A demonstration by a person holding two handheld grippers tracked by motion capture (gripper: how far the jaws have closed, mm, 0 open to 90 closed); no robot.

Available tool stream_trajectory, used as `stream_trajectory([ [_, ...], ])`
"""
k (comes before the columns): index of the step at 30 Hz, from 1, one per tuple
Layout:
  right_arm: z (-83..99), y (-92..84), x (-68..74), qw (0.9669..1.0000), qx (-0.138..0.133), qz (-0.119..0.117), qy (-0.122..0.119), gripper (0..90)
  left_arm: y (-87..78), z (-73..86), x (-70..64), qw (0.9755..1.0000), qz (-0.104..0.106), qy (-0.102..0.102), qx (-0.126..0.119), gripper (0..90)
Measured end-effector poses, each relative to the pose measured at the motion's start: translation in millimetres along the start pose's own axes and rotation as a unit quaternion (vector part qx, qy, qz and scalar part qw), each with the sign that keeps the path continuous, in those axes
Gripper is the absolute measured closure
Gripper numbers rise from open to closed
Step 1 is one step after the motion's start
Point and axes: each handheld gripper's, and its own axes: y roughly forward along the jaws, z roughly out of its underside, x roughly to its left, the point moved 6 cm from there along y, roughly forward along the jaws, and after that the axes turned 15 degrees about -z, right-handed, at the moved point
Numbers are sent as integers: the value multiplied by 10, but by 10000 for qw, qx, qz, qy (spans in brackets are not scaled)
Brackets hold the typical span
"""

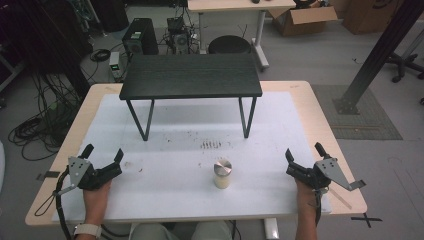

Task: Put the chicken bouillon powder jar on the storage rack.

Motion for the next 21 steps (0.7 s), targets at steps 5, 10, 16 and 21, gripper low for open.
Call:
stream_trajectory([
  [5, 0, 1, 0, 10000, 5, 1, 4, 2, 1, 0, 0, 10000, 4, 6, 6, 4],
  [10, 0, 3, 0, 10000, 14, -1, 2, 1, 2, 0, -1, 10000, 7, 7, 4, 4],
  [16, -1, 3, 5, 10000, 11, 2, -29, 1, 0, 0, -1, 10000, 3, 8, 3, 4],
  [21, -1, 3, -1, 10000, 11, 5, 1, 0, 2, 0, -2, 10000, 5, 13, 5, 4],
])
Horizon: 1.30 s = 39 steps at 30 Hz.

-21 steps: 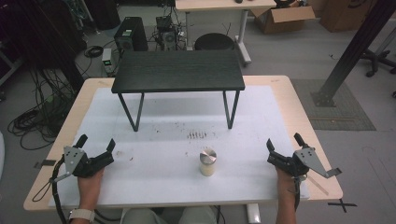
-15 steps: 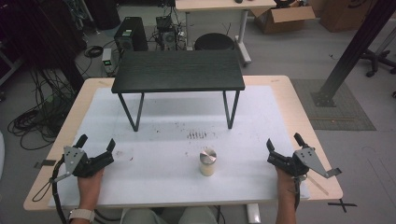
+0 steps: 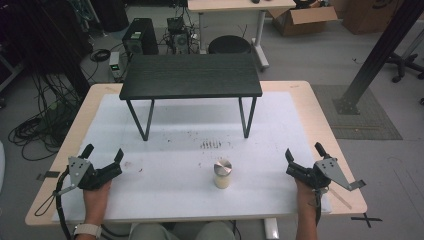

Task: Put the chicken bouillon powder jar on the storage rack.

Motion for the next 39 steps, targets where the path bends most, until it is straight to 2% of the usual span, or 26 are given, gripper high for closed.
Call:
stream_trajectory([
  [7, -3, 4, 2, 10000, 20, 10, -19, 0, -1, -1, -1, 10000, 3, 1, -9, 4],
  [10, -3, -3, -11, 10000, 47, 18, 83, 0, -1, -1, -1, 10000, 4, -9, -13, 5],
  [14, -35, -29, 44, 9998, 160, -67, 8, 2, -1, -1, -1, 10000, 2, 2, -7, 5],
  [21, -136, -67, 94, 9998, 116, -175, 8, 2, -2, -1, 1, 10000, 0, -4, -9, 5],
  [33, -357, -148, 284, 9988, 64, -482, -37, 2, -3, -1, 1, 10000, 2, -3, -15, 4],
  [39, -488, -177, 423, 9975, 91, -696, -80, 2, -3, -1, 2, 10000, -1, -4, -17, 4],
])
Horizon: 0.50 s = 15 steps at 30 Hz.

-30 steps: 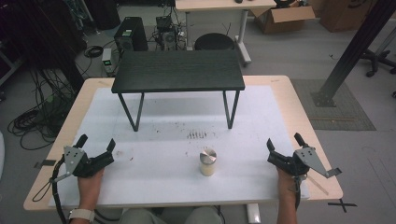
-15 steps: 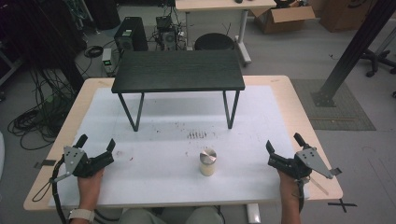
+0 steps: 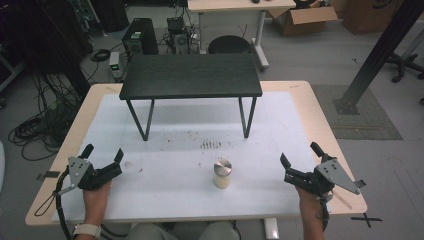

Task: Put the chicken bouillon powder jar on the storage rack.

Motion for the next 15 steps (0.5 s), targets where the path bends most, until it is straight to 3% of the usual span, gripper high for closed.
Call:
stream_trajectory([
  [4, -34, -6, 60, 9999, -13, -101, 57, 2, 1, 0, 0, 10000, 1, 2, 1, 4],
  [7, -70, 2, 162, 9995, 33, -304, 108, 2, 1, 0, -2, 10000, -4, -2, 3, 5],
  [15, -135, 19, 371, 9978, 138, -652, 70, 2, 0, 0, -1, 10000, -4, -7, -4, 5],
])
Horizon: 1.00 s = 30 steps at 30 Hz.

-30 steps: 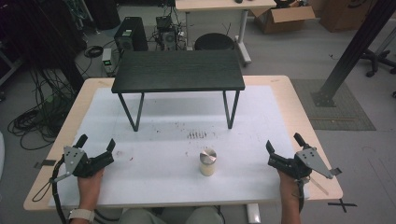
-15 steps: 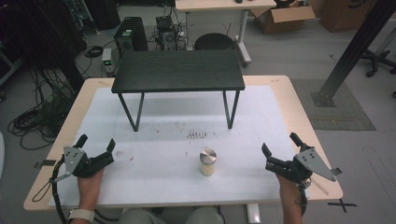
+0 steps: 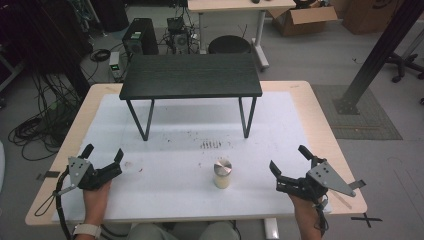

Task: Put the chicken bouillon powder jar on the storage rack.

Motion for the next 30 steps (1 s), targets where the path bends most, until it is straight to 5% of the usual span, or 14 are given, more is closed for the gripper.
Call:
stream_trajectory([
  [15, 13, 177, 437, 9971, 260, -712, 21, 3, 0, 0, 1, 10000, 2, -9, -4, 5],
  [30, 67, 402, 679, 9936, 431, -1041, 33, 3, 0, -1, 1, 10000, 9, -14, -3, 4],
])
